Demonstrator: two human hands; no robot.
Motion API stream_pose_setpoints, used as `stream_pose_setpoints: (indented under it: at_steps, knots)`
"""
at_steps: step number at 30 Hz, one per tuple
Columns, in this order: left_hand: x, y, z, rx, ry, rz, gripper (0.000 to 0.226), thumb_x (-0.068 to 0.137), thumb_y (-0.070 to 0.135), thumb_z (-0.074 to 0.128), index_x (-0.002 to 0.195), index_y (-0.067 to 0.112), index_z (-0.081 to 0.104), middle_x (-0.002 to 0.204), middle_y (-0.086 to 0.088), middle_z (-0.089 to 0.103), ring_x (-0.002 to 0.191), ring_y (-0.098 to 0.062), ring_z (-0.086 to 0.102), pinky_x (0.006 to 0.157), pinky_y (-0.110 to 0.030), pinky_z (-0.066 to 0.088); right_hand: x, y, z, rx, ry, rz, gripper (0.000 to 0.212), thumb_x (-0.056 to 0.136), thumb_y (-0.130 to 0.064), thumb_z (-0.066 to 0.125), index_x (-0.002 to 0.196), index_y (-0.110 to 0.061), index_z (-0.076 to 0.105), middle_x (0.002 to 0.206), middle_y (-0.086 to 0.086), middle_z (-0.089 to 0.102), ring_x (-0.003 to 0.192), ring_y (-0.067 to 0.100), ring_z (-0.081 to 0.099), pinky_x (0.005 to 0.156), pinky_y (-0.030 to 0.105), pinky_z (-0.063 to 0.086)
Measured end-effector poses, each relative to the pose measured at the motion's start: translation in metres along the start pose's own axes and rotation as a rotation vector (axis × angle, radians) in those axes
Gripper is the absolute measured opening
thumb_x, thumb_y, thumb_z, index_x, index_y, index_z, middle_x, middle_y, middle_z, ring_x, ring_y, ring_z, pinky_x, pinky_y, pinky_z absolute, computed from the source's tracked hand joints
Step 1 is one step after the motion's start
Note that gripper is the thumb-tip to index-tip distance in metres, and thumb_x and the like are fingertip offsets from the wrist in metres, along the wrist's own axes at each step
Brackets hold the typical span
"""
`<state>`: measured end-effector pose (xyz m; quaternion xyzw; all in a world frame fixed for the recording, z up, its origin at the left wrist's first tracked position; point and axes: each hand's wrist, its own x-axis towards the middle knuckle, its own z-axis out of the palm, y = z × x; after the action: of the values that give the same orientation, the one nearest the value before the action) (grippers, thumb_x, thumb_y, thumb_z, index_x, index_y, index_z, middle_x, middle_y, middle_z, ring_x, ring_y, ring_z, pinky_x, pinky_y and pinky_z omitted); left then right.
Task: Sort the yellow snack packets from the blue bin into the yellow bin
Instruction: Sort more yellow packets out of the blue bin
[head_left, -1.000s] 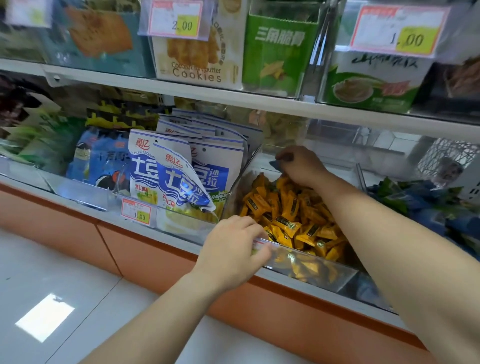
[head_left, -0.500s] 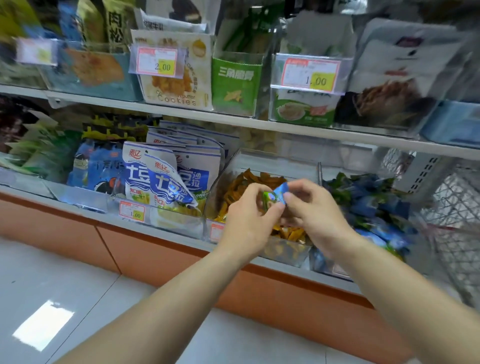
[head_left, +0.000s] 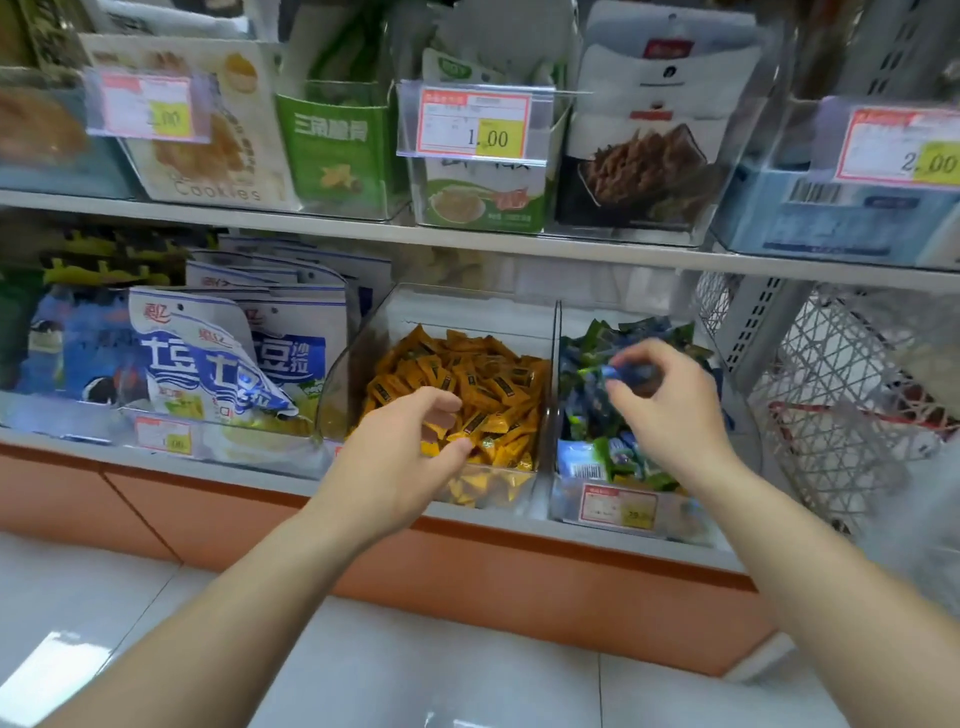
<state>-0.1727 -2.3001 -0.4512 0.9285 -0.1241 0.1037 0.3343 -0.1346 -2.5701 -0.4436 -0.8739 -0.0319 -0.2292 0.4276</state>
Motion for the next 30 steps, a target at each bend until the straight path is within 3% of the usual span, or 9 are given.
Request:
stream_pose_setpoints:
  at_steps: [3, 6, 10, 12, 16, 19, 21, 25, 30]
  knots:
    - [0.004, -0.014, 0.007, 0.123, -0.008, 0.023, 0.041, 0.092, 0.039, 0.064, 0.131, 0.029, 0.056, 0.125, 0.016, 0.059, 0.113, -0.001, 0.054, 0.095, -0.021, 0.043, 0.033, 0.014, 0.009, -0.126, 0.007, -0.083, 0.017, 0.085, -0.015, 0.072, 0.092, -0.030, 0.067, 0.099, -0.005, 0.067, 0.088, 0.011, 0.065, 0.081, 0.025, 0.050]
    - [0.010, -0.026, 0.010, 0.156, 0.001, 0.006, 0.039, 0.091, 0.038, 0.064, 0.129, 0.029, 0.057, 0.127, 0.013, 0.058, 0.118, -0.006, 0.053, 0.098, -0.025, 0.043, 0.065, 0.018, 0.021, -0.258, 0.043, -0.141, 0.013, 0.090, -0.019, 0.067, 0.102, -0.022, 0.069, 0.107, -0.001, 0.056, 0.093, 0.019, 0.063, 0.081, 0.024, 0.045]
    - [0.018, -0.040, 0.006, 0.170, 0.085, -0.023, 0.037, 0.091, 0.037, 0.064, 0.126, 0.028, 0.059, 0.123, 0.011, 0.059, 0.116, -0.011, 0.054, 0.097, -0.029, 0.046, 0.088, 0.015, 0.036, -0.717, -0.213, -0.070, 0.029, 0.097, -0.044, 0.051, 0.110, -0.028, 0.071, 0.112, 0.003, 0.063, 0.101, 0.029, 0.060, 0.080, 0.035, 0.051]
    - [0.019, -0.049, 0.003, 0.199, 0.126, -0.038, 0.038, 0.090, 0.038, 0.064, 0.127, 0.029, 0.059, 0.123, 0.011, 0.057, 0.116, -0.012, 0.052, 0.096, -0.030, 0.045, 0.088, 0.005, 0.041, -0.791, -0.216, -0.052, 0.034, 0.097, -0.044, 0.045, 0.103, -0.026, 0.073, 0.105, 0.006, 0.066, 0.094, 0.030, 0.060, 0.078, 0.037, 0.052]
    - [0.018, -0.070, -0.005, 0.307, 0.231, -0.059, 0.055, 0.086, 0.039, 0.070, 0.136, 0.022, 0.055, 0.133, 0.004, 0.054, 0.124, -0.019, 0.046, 0.099, -0.034, 0.044, 0.079, -0.024, 0.070, -0.686, -0.119, -0.215, 0.022, 0.092, -0.039, 0.049, 0.097, -0.031, 0.069, 0.106, 0.000, 0.061, 0.099, 0.026, 0.055, 0.070, 0.033, 0.039]
    - [0.017, -0.079, -0.009, 0.331, 0.231, -0.093, 0.072, 0.085, 0.043, 0.071, 0.147, 0.019, 0.043, 0.144, 0.002, 0.046, 0.134, -0.018, 0.038, 0.106, -0.033, 0.041, 0.080, -0.055, 0.118, -0.369, -0.448, -0.287, 0.019, 0.092, -0.042, 0.052, 0.101, -0.036, 0.067, 0.104, -0.010, 0.063, 0.096, 0.013, 0.057, 0.074, 0.031, 0.045]
    - [0.015, -0.083, -0.008, 0.364, 0.229, -0.089, 0.079, 0.084, 0.045, 0.072, 0.150, 0.019, 0.037, 0.149, 0.002, 0.041, 0.137, -0.018, 0.035, 0.107, -0.032, 0.040, 0.088, -0.068, 0.158, -0.255, -0.615, -0.292, 0.022, 0.095, -0.032, 0.054, 0.110, -0.030, 0.069, 0.113, -0.006, 0.066, 0.103, 0.012, 0.058, 0.082, 0.026, 0.043]
    - [0.013, -0.093, -0.010, 0.340, 0.245, -0.156, 0.091, 0.081, 0.055, 0.072, 0.152, 0.020, 0.027, 0.153, 0.002, 0.033, 0.138, -0.020, 0.029, 0.107, -0.033, 0.038, 0.114, -0.066, 0.223, -0.398, -0.713, -0.215, 0.031, 0.095, -0.023, 0.053, 0.122, -0.021, 0.067, 0.128, 0.004, 0.063, 0.116, 0.022, 0.056, 0.085, 0.025, 0.038]
    - [0.016, -0.107, -0.008, 0.249, 0.204, -0.193, 0.098, 0.081, 0.059, 0.071, 0.155, 0.024, 0.017, 0.154, 0.004, 0.035, 0.142, -0.016, 0.031, 0.109, -0.034, 0.038, 0.137, -0.054, 0.250, -0.496, -0.780, -0.099, 0.030, 0.084, -0.028, 0.065, 0.113, -0.021, 0.067, 0.119, 0.006, 0.065, 0.095, 0.019, 0.055, 0.076, 0.028, 0.043]
